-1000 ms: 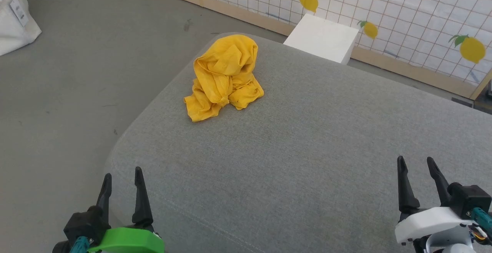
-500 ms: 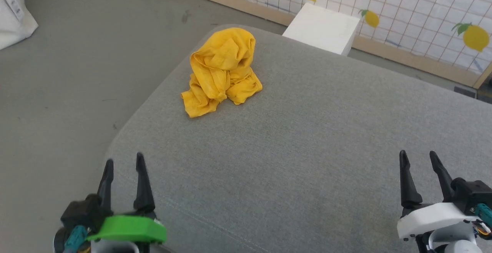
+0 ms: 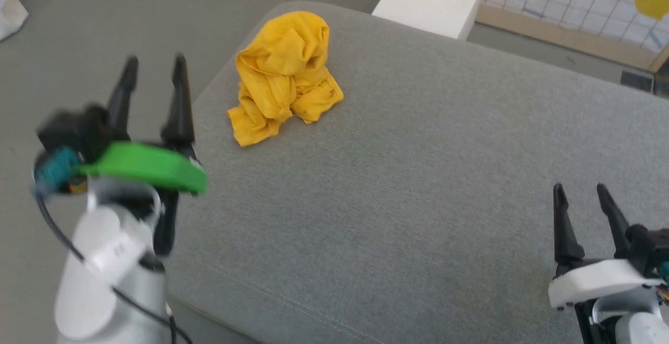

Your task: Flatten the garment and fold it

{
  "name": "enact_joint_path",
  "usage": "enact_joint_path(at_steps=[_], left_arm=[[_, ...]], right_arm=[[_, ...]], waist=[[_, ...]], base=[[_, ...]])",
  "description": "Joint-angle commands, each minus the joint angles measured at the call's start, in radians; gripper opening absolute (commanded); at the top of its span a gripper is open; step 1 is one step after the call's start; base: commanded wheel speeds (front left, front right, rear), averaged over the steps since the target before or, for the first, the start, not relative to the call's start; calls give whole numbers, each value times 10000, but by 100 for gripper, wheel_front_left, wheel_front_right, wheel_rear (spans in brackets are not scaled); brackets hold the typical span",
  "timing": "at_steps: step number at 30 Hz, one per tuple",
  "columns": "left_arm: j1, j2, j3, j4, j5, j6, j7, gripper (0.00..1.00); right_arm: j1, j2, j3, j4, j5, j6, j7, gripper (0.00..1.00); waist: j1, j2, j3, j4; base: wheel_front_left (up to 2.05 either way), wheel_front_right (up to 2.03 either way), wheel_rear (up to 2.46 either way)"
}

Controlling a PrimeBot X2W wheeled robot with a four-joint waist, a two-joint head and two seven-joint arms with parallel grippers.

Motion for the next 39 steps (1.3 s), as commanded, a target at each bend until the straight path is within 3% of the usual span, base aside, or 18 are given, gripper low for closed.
enact_joint_path(at_steps=[1, 10, 22, 30, 39], left_arm=[[-485, 133, 41, 197, -152, -82, 330, 100], [-2818, 1274, -171, 1698, -131, -411, 2141, 100], [-4774, 1918, -218, 3141, -1614, -697, 5064, 100], [-5089, 2014, 41, 3720, -2056, -265, 6139, 100], [-5379, 1880, 377, 4769, -2281, 461, 6341, 100]], right_arm=[[-248, 1, -15, -145, -65, -15, 67, 100], [-512, 1, 11, -791, -133, -15, 386, 100], [-921, 1, 173, -1656, -477, -15, 887, 100], [-1184, 1, 175, -2403, -711, -15, 1202, 100], [-1367, 1, 237, -2915, -766, -15, 1412, 100]], waist=[[-1, 0, 355, -251], [-1, 0, 1189, -860], [-1, 0, 2609, -1693], [-1, 0, 3682, -2168], [-1, 0, 4666, -2654]], base=[[0, 0, 0], [0, 0, 0], [0, 0, 0], [0, 0, 0], [0, 0, 0]])
